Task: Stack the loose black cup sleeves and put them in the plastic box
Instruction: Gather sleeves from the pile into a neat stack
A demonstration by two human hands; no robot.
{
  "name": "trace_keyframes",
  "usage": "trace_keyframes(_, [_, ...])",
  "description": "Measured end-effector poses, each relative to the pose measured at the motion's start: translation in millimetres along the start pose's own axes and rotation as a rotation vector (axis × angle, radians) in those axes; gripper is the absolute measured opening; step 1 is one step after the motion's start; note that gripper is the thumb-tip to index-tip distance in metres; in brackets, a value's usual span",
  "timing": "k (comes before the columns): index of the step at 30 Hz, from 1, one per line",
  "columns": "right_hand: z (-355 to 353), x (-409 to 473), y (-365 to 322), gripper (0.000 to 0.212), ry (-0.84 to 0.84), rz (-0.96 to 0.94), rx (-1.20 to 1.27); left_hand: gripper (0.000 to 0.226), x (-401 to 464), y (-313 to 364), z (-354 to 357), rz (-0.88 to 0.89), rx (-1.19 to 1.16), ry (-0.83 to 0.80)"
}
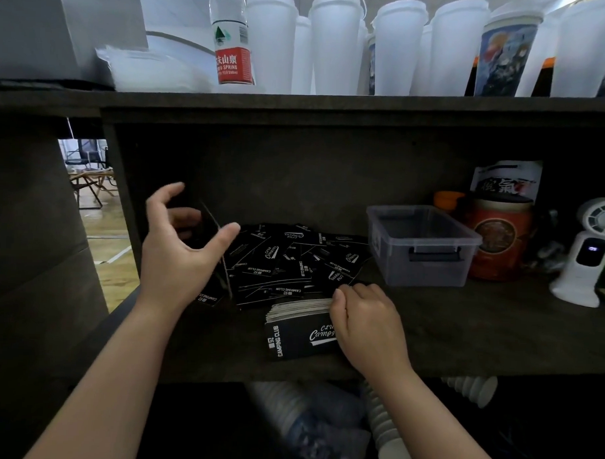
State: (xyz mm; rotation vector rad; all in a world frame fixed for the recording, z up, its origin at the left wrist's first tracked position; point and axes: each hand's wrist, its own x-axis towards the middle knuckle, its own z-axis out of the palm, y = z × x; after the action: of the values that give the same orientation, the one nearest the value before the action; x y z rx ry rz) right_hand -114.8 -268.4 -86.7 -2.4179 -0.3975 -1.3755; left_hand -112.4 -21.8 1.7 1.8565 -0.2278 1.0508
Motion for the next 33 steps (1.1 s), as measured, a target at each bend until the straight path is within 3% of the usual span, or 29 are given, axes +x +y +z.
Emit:
trace_keyframes(4, [3,0,1,0.042,-0.027,0.018,0.015,0.078,-15,-27,12,-0.155,0.285,-0.353])
trace_keyframes(6, [2,-1,1,0.042,-0.028,0.022,0.015,0.064,-28,-53,11,-0.18,0.403,-0.543])
trace_keyframes(10, [-1,0,-1,0.039,-0.029,0.018,0.027,0.024,-34,-72,0,-0.205,0.416,-0.517])
trace_keyframes(13, [-3,0,-3,0.031,-0.023,0.043,0.078,0.018,-34,-64,1,-0.161,0.345,-0.546])
trace_keyframes(16, [-5,0,-5,0.037,-0.047,0.104,0.139,0.009,-34,-53,2,-0.108,0.231,-0.608])
trace_keyframes(19, [-6,0,-5,0.041,-0.08,0.106,0.105,0.017,-42,-32,11,-0.133,0.062,-0.671])
trace_keyframes(22, [-2,-1,-3,0.039,-0.09,0.07,0.063,0.041,-65,-5,26,-0.383,-0.131,-0.763])
trace_keyframes(24, [1,-1,-2,0.042,-0.07,0.051,0.027,0.053,-76,2,38,-0.458,-0.092,-0.693])
trace_keyframes(26, [1,0,-3,0.042,-0.04,0.048,-0.001,0.056,-86,10,52,-0.457,-0.11,-0.458])
trace_keyframes(29, [0,2,-4,0.04,0.002,0.046,-0.035,0.041,-99,31,77,-0.535,-0.435,-0.121])
trace_keyframes(33, [-3,0,-1,0.038,-0.019,0.008,-0.048,0.017,-103,41,93,-0.491,-0.372,0.045])
